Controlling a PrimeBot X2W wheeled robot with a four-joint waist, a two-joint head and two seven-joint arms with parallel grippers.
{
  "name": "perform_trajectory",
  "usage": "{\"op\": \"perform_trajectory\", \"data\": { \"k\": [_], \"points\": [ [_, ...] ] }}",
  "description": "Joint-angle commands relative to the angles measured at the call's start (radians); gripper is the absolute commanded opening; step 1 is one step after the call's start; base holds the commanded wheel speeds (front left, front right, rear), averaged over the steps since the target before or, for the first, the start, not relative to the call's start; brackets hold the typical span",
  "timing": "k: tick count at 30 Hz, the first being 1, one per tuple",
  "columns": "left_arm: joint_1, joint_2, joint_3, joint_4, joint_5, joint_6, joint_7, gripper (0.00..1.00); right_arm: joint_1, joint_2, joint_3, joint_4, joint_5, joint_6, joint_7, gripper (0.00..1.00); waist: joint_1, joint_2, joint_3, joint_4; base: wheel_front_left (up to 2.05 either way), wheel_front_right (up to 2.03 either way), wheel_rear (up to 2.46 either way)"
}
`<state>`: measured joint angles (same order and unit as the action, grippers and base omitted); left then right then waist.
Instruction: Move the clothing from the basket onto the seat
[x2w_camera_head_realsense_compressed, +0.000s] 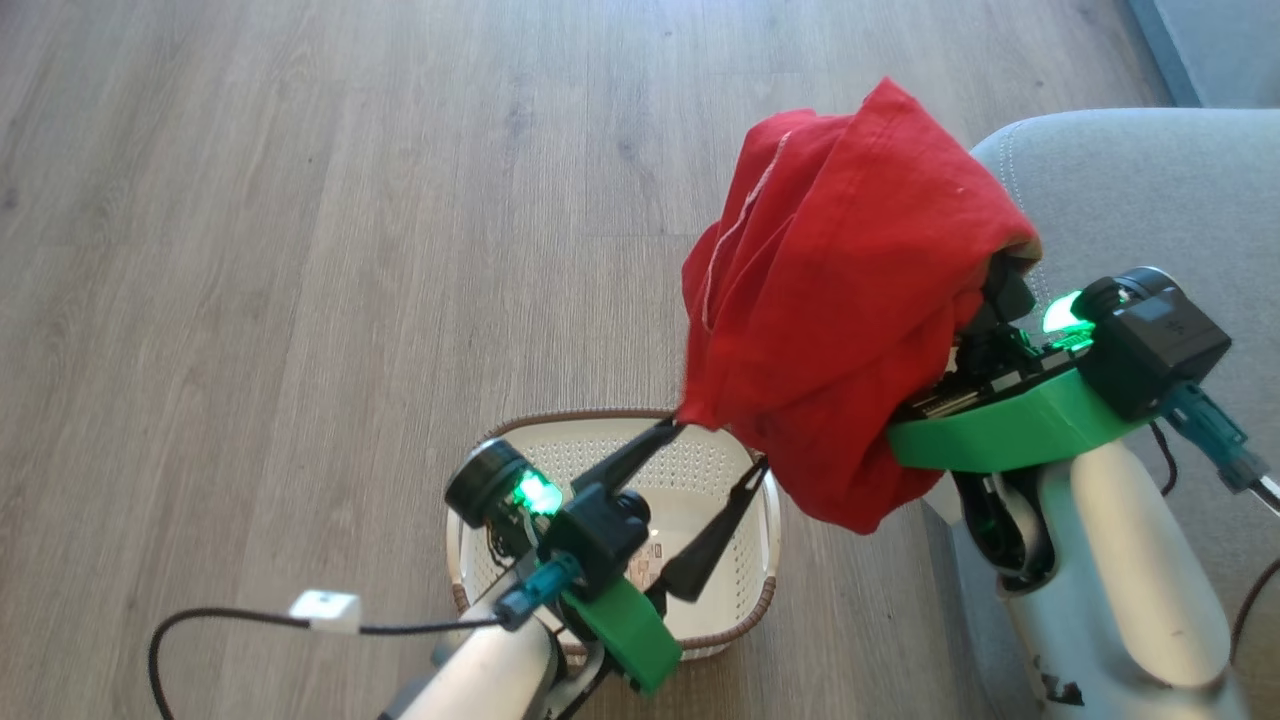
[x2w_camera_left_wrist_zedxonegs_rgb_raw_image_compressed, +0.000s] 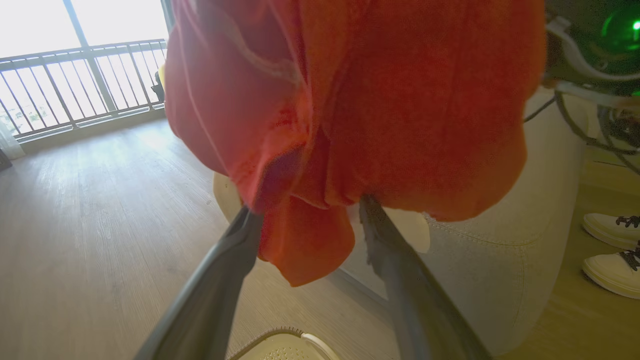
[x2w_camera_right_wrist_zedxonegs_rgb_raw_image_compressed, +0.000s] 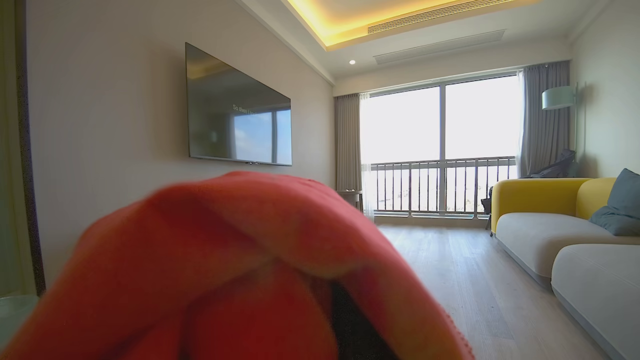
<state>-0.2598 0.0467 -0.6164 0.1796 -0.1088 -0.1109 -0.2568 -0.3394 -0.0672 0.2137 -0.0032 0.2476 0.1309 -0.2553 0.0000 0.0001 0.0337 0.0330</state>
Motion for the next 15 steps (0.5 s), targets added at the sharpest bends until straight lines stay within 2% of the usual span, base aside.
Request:
{"op": "perform_trajectory", "data": {
  "k": [1,4,15],
  "points": [
    [-0.006,0.005,0.028,-0.011,0.026,-0.004,-0.005,1.00,-0.045,0.017,0.006,-0.045,-0.014,0.000,-0.006,0.00,0.0000,-0.0001,0.001,0.000,0.00,0.00,0.00],
    [0.001,0.014,0.005,0.013,0.048,-0.010,-0.005,1.00,-0.047,0.017,-0.005,-0.043,-0.026,0.000,-0.006,0.00,0.0000,-0.0001,0.000,-0.001,0.00,0.00,0.00],
    [0.048,0.023,-0.017,0.041,0.019,-0.019,-0.005,1.00,-0.060,0.017,-0.084,-0.063,-0.083,0.000,-0.006,0.00,0.0000,-0.0001,0.000,-0.016,0.00,0.00,0.00]
  ]
}}
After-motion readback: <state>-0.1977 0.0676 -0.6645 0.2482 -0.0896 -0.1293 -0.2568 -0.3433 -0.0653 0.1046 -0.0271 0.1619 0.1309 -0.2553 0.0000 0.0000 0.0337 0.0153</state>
